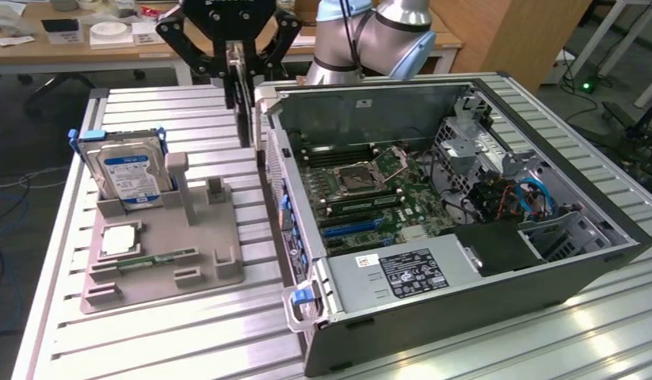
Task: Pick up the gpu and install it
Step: 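Pick up the gpu and move the gpu toward the slot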
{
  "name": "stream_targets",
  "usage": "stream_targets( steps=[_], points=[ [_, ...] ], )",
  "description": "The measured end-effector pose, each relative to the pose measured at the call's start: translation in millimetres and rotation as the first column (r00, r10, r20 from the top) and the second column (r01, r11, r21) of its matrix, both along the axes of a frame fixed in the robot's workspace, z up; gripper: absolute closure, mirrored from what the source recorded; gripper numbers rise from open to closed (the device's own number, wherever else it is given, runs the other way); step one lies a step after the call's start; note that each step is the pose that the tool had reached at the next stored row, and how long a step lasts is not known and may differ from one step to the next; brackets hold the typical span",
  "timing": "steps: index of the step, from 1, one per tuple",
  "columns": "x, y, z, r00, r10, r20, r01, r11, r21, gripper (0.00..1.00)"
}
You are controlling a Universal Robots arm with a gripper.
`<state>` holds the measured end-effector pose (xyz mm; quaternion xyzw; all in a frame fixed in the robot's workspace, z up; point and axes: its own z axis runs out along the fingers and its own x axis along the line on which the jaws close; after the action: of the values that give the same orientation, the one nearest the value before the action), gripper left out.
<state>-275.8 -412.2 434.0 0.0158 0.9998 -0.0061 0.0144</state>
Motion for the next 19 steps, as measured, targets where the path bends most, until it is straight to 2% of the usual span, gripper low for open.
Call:
stream_targets(
  steps=[19],
  points=[
    [32.3,0.0,-0.4,1.0,0.0,0.0,0.0,1.0,-0.0001,0.73]
  ],
)
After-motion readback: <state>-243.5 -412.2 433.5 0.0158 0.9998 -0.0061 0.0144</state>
